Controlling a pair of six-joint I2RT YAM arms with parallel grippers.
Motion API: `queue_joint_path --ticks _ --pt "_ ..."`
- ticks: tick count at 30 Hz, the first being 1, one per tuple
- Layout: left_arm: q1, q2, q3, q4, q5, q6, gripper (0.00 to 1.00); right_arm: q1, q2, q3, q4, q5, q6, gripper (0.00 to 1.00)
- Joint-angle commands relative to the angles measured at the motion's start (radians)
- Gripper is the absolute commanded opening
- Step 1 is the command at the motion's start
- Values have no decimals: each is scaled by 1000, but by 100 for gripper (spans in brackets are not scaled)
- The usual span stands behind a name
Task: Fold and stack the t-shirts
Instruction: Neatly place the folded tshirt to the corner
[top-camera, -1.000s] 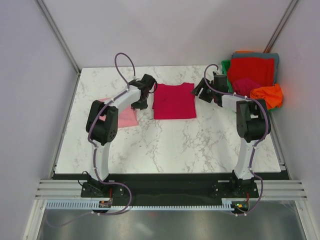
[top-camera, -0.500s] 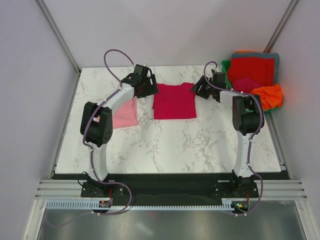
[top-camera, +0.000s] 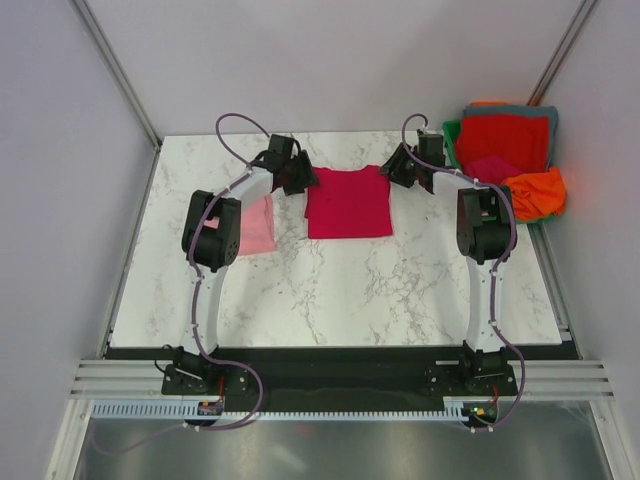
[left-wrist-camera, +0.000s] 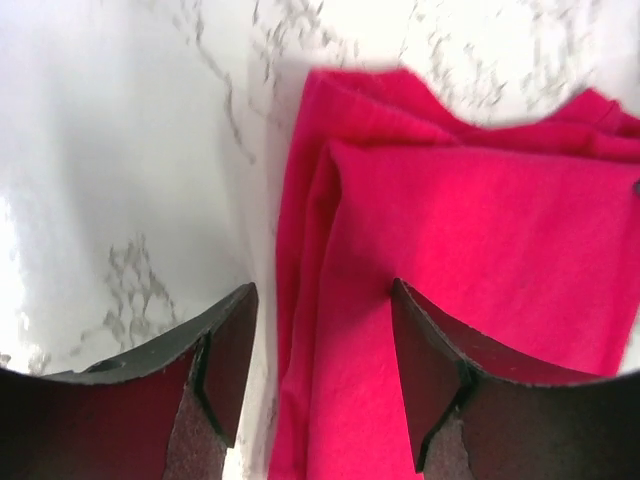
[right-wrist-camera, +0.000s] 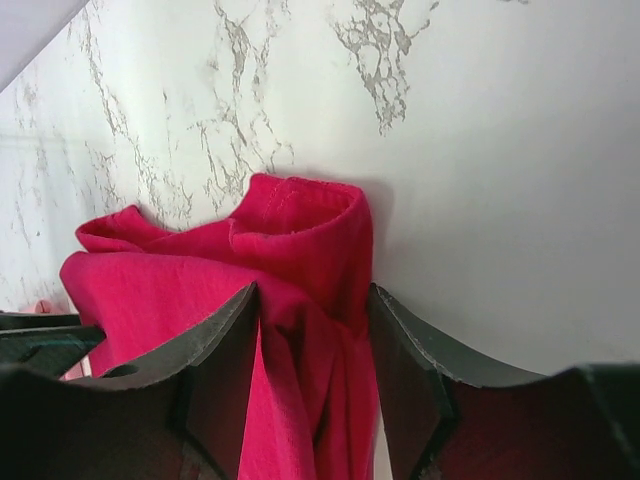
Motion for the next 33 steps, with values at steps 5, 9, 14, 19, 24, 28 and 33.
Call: queue_joint_path --ticks 5,9,14,19,24,28,33 --pt "31 90 103 51 72 -38 64 7 62 50 -80 35 -34 55" --pt "38 139 161 59 113 -55 57 7 74 62 -81 20 -28 51" --pt "36 191 221 62 174 -81 37 9 100 93 -78 -16 -11 44" --pt "36 200 241 79 179 -110 2 19 134 191 -97 -59 15 5" --pt "36 95 156 111 129 -75 2 49 22 128 -59 -25 -14 0" --pt "36 -58 54 125 92 -24 2 62 -88 30 -32 -43 -13 0" --pt "62 -325 -140 99 70 -1 2 121 -274 -96 -8 -50 -36 0"
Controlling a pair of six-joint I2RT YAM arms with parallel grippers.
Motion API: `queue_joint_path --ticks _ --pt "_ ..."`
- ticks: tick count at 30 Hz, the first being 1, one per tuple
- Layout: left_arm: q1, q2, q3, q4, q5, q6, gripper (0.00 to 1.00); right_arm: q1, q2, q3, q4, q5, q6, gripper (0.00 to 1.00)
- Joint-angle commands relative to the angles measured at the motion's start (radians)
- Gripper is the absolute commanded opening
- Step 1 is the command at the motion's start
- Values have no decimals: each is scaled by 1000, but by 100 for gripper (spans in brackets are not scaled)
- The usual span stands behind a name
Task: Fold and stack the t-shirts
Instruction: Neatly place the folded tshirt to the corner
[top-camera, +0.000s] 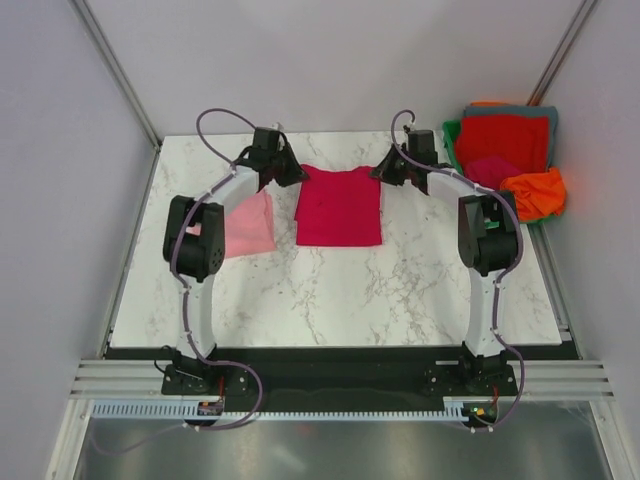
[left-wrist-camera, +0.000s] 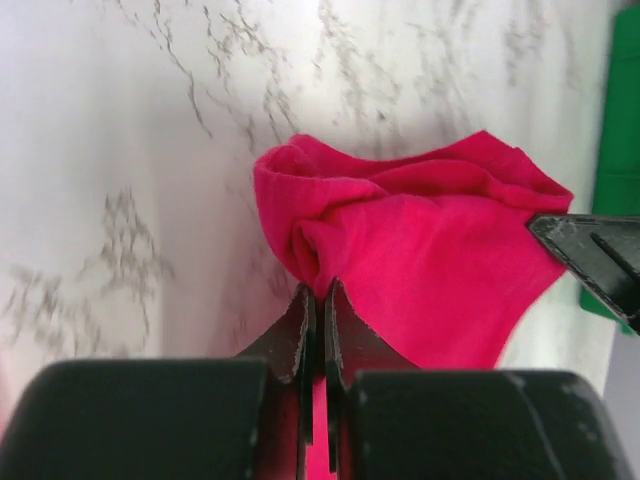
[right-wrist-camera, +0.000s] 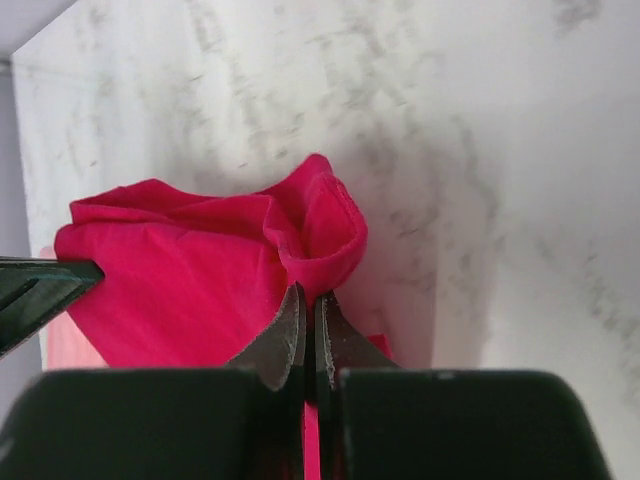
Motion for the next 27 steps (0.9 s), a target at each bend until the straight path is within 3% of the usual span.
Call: queue_joint_path --ticks 1,5,13,19,27 --pt "27 -270 -106 19 -38 56 2 65 -195 -68 59 -25 -36 0" --pt "60 -532 -293 -1 -49 100 2 148 -361 -125 45 -2 -58 0" --pt "203 -833 -469 -173 -88 96 2 302 -472 -70 -25 30 -49 0" --pt "404 -953 -546 -262 -93 53 2 430 -381 68 -67 73 -43 0" --pt "510 -1067 -649 -306 -167 32 2 562 -226 214 -84 129 -18 0"
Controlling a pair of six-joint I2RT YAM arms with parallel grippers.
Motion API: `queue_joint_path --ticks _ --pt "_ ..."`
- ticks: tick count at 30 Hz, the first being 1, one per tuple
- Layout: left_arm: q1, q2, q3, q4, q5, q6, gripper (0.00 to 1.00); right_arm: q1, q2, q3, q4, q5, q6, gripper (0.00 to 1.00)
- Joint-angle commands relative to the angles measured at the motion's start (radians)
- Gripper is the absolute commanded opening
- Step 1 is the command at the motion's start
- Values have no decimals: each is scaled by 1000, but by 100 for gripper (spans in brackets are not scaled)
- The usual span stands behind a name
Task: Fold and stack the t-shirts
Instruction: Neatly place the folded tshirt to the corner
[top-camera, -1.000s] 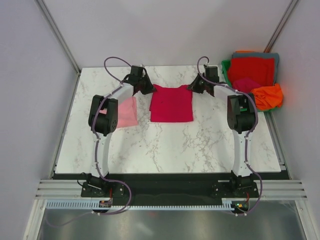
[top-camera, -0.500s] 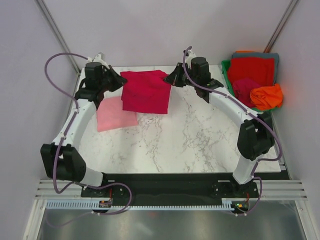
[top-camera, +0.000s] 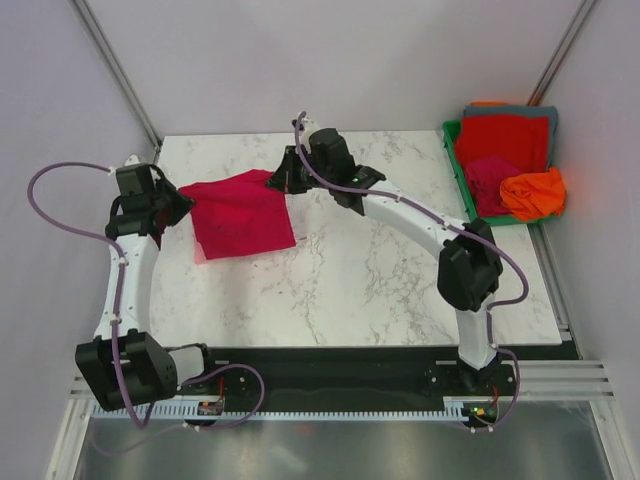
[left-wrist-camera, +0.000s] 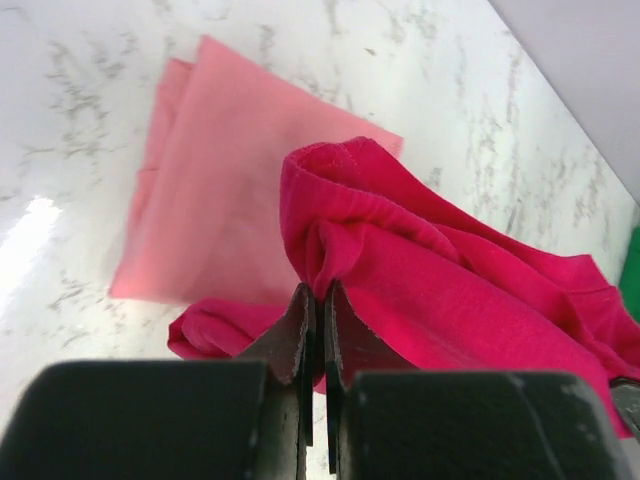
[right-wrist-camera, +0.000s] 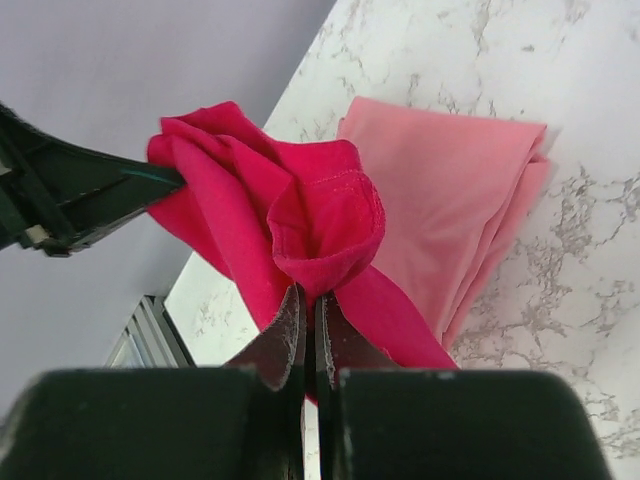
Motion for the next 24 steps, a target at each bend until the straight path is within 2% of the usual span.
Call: queue_joint_path --ticks 1,9,24 --pt "38 -68 -32 -11 -84 -29 2 28 67 85 -4 47 13 0" --pt "86 -45 -32 -11 -172 -26 2 59 174 168 0 71 21 0" --pt "118 134 39 81 -103 -26 2 48 351 398 -26 114 6 0"
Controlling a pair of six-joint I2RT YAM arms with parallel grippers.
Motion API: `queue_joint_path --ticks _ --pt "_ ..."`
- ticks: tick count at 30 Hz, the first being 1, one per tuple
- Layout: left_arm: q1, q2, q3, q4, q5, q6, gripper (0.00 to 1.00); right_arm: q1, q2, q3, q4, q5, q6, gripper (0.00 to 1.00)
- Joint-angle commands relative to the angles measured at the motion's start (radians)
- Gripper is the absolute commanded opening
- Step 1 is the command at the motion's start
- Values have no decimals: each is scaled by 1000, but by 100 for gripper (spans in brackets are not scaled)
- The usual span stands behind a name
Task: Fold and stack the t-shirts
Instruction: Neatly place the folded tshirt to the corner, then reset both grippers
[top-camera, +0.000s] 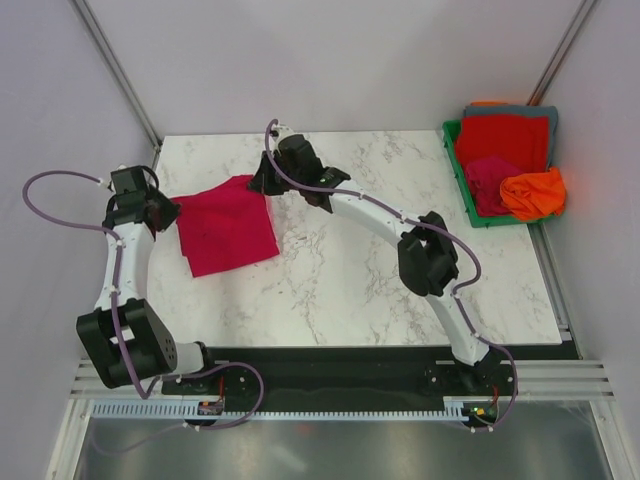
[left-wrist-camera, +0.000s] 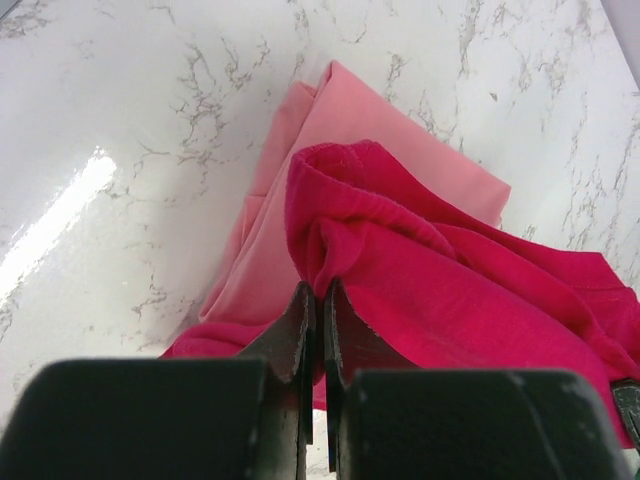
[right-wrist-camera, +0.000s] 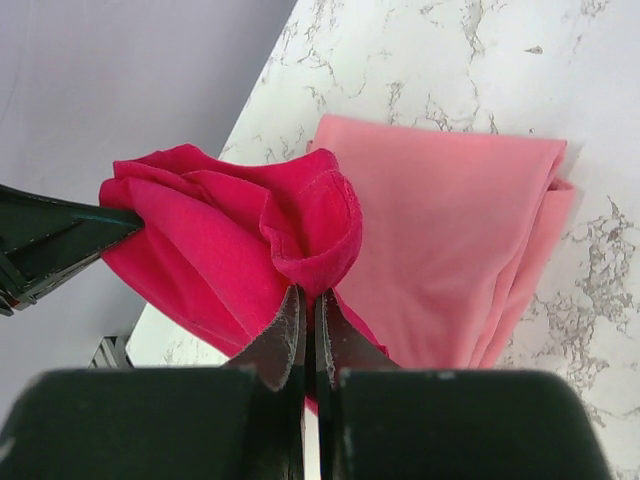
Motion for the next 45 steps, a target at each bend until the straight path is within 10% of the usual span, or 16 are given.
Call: queue_joint_path --ticks 1,10,11,12,14,19,32,45 --pt "15 49 76 89 25 -20 2 -13 43 95 27 24 -8 0" --pt "17 334 170 212 72 -14 8 -68 204 235 114 36 56 5" --pt "18 385 206 222 89 -17 14 -74 219 231 137 32 67 13" --pt "17 428 223 232 109 -24 57 -85 250 230 157 38 73 58" --pt "17 540 277 233 162 -44 69 -90 273 250 167 73 62 98" --pt "6 467 234 255 147 -52 73 -117 184 175 194 82 21 98" --pt "-71 -41 -5 235 186 -37 83 -183 -437 -634 236 71 -166 98" --pt "-396 -344 -220 279 127 -47 81 -358 -1018 -1147 216 107 -156 98"
